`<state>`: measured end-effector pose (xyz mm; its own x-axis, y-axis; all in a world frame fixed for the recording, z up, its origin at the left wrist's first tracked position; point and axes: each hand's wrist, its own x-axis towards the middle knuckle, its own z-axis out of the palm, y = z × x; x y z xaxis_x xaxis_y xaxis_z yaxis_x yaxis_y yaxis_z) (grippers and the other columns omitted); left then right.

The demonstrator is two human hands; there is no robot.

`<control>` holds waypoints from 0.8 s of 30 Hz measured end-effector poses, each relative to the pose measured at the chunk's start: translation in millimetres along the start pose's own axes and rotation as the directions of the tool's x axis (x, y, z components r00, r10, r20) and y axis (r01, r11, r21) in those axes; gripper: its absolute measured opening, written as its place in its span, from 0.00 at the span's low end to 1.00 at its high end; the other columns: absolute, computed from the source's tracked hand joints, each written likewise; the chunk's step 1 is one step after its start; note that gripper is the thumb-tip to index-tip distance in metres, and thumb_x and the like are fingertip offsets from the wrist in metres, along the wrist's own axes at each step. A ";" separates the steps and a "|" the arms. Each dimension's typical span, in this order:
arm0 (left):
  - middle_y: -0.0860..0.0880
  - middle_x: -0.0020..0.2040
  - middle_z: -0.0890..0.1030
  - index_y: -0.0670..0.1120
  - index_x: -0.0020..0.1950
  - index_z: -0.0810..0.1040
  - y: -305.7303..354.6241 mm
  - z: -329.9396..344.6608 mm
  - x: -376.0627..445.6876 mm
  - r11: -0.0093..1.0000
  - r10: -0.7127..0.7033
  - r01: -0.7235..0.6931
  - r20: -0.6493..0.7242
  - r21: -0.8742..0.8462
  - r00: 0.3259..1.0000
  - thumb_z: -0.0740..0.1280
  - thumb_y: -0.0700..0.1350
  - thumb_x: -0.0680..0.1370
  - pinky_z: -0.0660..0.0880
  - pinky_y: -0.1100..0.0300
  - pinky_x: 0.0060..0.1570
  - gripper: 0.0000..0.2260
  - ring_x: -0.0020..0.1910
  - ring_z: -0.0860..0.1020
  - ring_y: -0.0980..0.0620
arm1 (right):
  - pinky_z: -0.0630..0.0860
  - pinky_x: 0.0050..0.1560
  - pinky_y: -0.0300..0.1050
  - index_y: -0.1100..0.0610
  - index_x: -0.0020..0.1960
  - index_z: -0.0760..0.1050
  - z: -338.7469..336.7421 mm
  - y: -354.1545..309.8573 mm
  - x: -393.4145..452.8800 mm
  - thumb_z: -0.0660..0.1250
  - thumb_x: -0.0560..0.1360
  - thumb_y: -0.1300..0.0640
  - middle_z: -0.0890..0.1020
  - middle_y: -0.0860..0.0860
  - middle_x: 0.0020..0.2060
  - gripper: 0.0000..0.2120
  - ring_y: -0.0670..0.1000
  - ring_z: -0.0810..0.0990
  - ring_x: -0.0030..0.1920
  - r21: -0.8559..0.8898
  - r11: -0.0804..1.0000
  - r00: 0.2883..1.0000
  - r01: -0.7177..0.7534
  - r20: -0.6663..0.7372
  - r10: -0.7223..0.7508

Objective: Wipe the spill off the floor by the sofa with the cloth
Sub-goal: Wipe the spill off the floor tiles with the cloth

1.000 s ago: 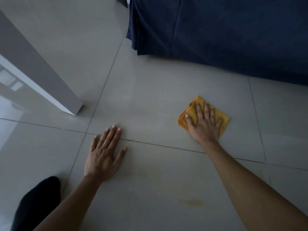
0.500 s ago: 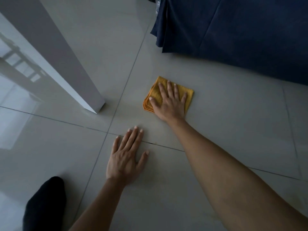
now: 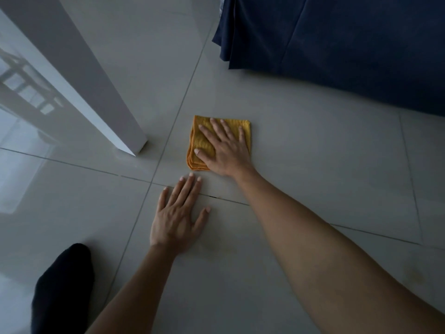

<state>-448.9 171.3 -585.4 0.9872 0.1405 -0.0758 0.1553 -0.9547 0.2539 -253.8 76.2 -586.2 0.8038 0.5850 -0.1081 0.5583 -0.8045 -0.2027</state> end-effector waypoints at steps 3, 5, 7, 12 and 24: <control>0.54 0.78 0.50 0.54 0.79 0.50 -0.7 -0.2 -0.4 1.000 0.000 0.000 -0.006 0.010 1.000 0.48 0.63 0.78 0.46 0.54 0.75 0.30 0.77 0.47 0.56 | 0.37 0.74 0.62 0.40 0.78 0.46 -2.2 17.8 -26.3 0.48 0.76 0.30 0.46 0.45 0.79 0.34 0.49 0.43 0.79 0.005 0.999 0.999 -0.044 -0.007 0.044; 0.55 0.78 0.49 0.55 0.79 0.49 -1.4 -0.1 -0.9 1.000 0.000 0.000 -0.001 0.018 1.000 0.46 0.64 0.78 0.45 0.55 0.75 0.30 0.77 0.45 0.57 | 0.37 0.74 0.61 0.39 0.78 0.46 -4.5 35.5 -47.6 0.48 0.76 0.30 0.45 0.44 0.79 0.34 0.49 0.42 0.79 0.003 0.997 0.997 -0.081 -0.001 0.081; 0.55 0.78 0.49 0.55 0.79 0.49 -1.0 0.1 -1.0 1.000 0.002 -0.002 -0.006 0.017 1.000 0.46 0.64 0.78 0.45 0.54 0.75 0.31 0.77 0.45 0.57 | 0.37 0.74 0.61 0.39 0.78 0.46 -8.0 57.4 -70.2 0.48 0.76 0.30 0.45 0.44 0.79 0.34 0.48 0.43 0.79 0.010 0.992 0.992 -0.128 -0.011 0.128; 0.54 0.78 0.53 0.54 0.78 0.53 0.1 0.7 -1.9 1.000 0.001 0.000 -0.035 0.031 0.999 0.47 0.64 0.77 0.50 0.54 0.74 0.31 0.77 0.50 0.56 | 0.40 0.75 0.61 0.38 0.78 0.47 -16.5 123.3 -124.0 0.50 0.75 0.30 0.46 0.42 0.79 0.34 0.47 0.44 0.79 0.007 0.962 0.961 -0.272 -0.048 0.272; 0.54 0.78 0.53 0.54 0.78 0.53 2.7 -1.4 -1.6 0.999 0.008 -0.006 -0.030 0.050 1.000 0.47 0.64 0.77 0.50 0.54 0.73 0.32 0.76 0.51 0.56 | 0.44 0.74 0.62 0.38 0.78 0.48 -39.5 279.7 -224.2 0.51 0.76 0.31 0.48 0.43 0.79 0.33 0.48 0.45 0.79 0.031 0.800 0.797 -0.600 -0.066 0.600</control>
<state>-450.0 168.9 -583.2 0.9890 0.1405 -0.0453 0.1469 -0.9675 0.2059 -269.7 -284.0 -580.2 0.9893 -0.0232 -0.1441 -0.0418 -0.9910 -0.1274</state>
